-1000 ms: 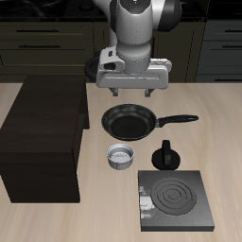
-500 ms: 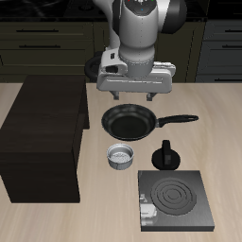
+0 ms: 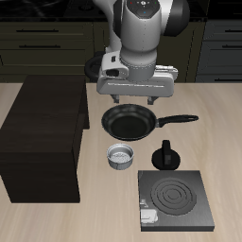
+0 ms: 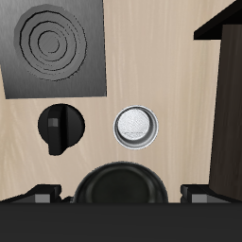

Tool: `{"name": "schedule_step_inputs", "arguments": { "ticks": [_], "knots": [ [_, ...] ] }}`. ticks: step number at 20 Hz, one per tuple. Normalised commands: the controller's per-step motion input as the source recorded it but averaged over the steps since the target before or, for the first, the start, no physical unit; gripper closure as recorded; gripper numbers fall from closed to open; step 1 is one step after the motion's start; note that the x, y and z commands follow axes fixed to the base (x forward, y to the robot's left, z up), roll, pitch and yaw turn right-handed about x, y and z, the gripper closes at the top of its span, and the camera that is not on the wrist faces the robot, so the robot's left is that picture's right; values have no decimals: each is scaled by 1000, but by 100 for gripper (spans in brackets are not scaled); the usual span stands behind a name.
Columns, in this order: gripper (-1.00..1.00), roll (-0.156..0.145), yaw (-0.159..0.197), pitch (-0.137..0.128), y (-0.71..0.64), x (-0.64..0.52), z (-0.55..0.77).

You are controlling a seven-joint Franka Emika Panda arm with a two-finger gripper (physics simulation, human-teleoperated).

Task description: Place the ramekin on the bottom layer of the wooden shelf

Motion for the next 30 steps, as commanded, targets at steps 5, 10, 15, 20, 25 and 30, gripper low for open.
{"name": "schedule_step_inputs", "arguments": {
  "ticks": [5, 10, 15, 20, 25, 30],
  "knots": [
    [-100, 3, 6, 4, 12, 60, 8],
    [-100, -20, -16, -8, -70, 18, -88],
    [-100, -2, 7, 1, -16, 61, -136],
    [-100, -3, 22, 23, -22, 158, -354],
    [-100, 5, -23, 34, 33, 113, -339],
    [-100, -24, 23, 34, 88, 150, -467]
  ]
}}
